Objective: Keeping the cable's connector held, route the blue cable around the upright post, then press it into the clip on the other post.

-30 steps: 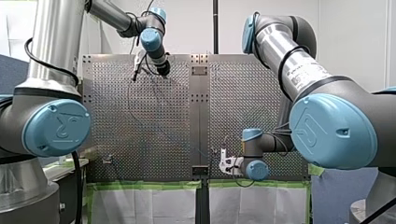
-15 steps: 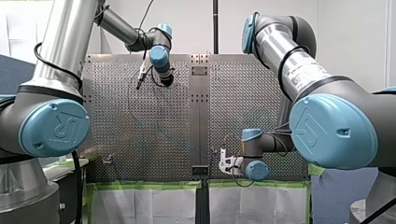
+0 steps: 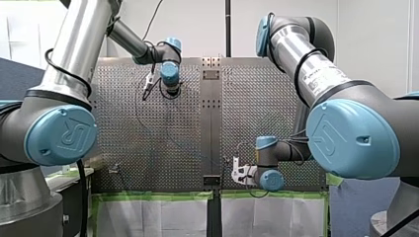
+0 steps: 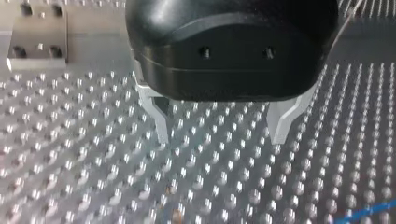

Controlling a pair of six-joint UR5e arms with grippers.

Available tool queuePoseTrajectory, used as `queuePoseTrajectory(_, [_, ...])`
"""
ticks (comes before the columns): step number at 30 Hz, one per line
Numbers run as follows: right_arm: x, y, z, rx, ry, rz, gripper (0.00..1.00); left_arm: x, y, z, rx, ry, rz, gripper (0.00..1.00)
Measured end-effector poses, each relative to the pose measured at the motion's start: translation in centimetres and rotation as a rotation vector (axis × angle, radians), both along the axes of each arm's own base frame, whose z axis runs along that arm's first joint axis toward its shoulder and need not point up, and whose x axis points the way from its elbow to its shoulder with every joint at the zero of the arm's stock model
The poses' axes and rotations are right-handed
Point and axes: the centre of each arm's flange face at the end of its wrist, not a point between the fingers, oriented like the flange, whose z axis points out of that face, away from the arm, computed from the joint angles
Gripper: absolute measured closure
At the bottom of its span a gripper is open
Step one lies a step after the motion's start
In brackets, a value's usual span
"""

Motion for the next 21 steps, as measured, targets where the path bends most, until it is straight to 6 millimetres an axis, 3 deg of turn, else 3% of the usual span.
queuePoseTrajectory(21, [0.0, 0.0, 0.0, 0.000, -0.005, -0.001, 1.00, 2.9, 2.4, -2.4, 0.114, -0.006, 0.073, 0.00])
